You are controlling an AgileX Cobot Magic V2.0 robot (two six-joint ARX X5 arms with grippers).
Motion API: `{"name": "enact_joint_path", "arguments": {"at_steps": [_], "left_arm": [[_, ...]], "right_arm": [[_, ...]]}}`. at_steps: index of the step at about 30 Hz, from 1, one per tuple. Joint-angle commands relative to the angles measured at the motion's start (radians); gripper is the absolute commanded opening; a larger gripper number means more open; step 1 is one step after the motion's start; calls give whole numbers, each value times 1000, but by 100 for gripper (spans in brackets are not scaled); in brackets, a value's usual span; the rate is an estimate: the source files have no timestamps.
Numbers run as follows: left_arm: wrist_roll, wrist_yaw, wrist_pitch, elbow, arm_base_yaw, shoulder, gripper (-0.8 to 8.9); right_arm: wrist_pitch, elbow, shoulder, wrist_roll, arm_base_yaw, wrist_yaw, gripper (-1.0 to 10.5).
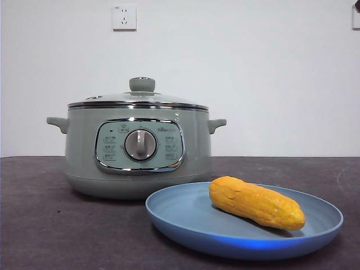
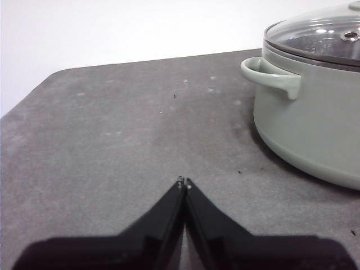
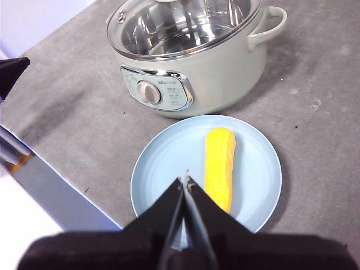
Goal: Take the corn out from the steamer,put the corn on the plate,close the lid
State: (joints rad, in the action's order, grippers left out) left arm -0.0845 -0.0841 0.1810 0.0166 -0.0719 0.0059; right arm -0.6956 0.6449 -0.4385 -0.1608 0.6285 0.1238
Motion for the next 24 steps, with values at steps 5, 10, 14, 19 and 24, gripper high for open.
{"name": "enact_joint_path", "arguments": {"at_steps": [5, 10, 14, 19, 24], "left_arm": [[10, 4, -5, -14, -3, -3, -4], [10, 4, -5, -14, -3, -3, -4], [10, 4, -5, -14, -3, -3, -4], [10, 4, -5, -14, -3, -3, -4], [10, 4, -5, -14, -3, -3, -4]], "right_arm": [[5, 0, 0, 1, 1, 0, 1], [5, 0, 0, 1, 1, 0, 1], [5, 0, 0, 1, 1, 1, 1], [5, 0, 0, 1, 1, 0, 1], [6, 0, 0, 1, 1, 0, 1]]}}
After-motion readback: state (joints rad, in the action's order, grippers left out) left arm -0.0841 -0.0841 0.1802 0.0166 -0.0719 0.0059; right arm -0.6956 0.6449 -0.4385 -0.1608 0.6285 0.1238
